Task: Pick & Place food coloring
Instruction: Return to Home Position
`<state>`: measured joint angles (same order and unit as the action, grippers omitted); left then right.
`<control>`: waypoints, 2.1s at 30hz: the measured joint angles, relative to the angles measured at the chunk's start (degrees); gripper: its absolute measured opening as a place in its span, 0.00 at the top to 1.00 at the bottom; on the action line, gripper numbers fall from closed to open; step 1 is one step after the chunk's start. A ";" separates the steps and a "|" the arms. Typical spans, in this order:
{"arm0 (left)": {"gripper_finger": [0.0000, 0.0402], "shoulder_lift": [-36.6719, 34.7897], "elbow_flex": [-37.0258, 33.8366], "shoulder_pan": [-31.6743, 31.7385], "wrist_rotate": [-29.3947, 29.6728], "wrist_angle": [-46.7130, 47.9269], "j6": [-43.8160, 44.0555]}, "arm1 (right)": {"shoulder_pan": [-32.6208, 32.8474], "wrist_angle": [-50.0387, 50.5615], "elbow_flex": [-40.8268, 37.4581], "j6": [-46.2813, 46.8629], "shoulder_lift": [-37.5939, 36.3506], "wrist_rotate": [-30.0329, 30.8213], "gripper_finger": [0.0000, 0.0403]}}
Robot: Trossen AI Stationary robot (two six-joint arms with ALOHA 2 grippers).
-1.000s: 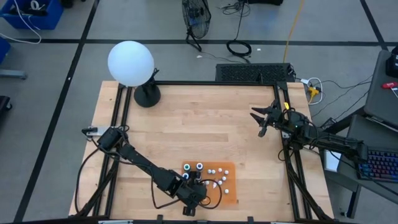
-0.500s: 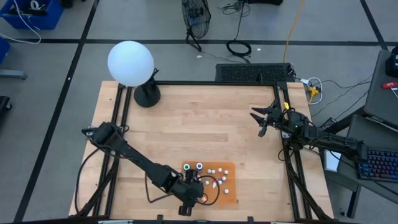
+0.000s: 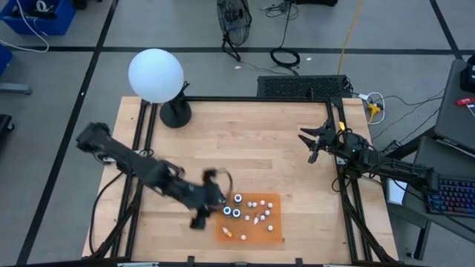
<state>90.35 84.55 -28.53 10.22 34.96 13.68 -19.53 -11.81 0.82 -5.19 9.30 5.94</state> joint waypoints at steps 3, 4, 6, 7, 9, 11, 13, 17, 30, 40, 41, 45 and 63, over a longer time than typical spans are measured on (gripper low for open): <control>0.52 -5.79 -1.18 1.43 3.87 9.48 4.36 | 0.00 0.01 0.02 -0.01 0.00 0.02 0.73; 0.51 -7.84 -2.79 1.42 7.41 10.61 5.01 | 0.00 0.02 0.01 0.00 0.00 0.01 0.73; 0.50 -12.71 -8.17 0.76 15.35 8.49 4.54 | 0.01 0.02 0.01 -0.02 0.00 0.01 0.73; 0.50 -15.64 -11.68 0.45 18.64 6.09 3.89 | 0.00 0.02 0.01 -0.01 0.00 0.00 0.73; 0.49 -22.56 -20.43 0.35 21.76 -0.50 1.57 | 0.00 0.02 0.00 0.00 0.00 0.00 0.73; 0.48 -29.47 -30.42 0.68 21.75 -10.80 -1.91 | 0.02 0.02 0.00 0.00 0.00 0.02 0.73; 0.48 -36.26 -40.80 1.68 18.66 -21.42 -5.71 | 0.01 0.02 0.02 -0.01 0.00 0.02 0.73; 0.50 -49.12 -58.91 4.74 12.68 -39.68 -9.73 | 0.02 0.02 0.00 0.00 0.00 0.02 0.73; 0.50 -82.42 -83.61 14.22 4.33 -45.32 -8.75 | 0.02 0.02 0.02 0.00 0.00 0.02 0.73; 0.49 -90.02 -83.91 20.07 -0.94 -37.99 -10.55 | 0.02 0.04 0.02 0.00 0.00 0.01 0.73; 0.50 -89.71 -83.87 20.32 -0.83 -37.40 -11.52 | 0.01 0.04 0.02 0.00 0.00 0.01 0.73; 0.51 -87.58 -83.92 20.59 -0.85 -38.42 -13.31 | 0.02 0.04 0.00 -0.02 0.00 0.00 0.73; 0.48 -86.60 -83.97 20.59 -0.72 -39.39 -13.24 | 0.01 0.04 0.01 0.00 0.00 0.01 0.73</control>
<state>3.75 0.58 -7.94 9.50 -4.43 0.45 -19.52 -11.77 0.83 -5.19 9.30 5.94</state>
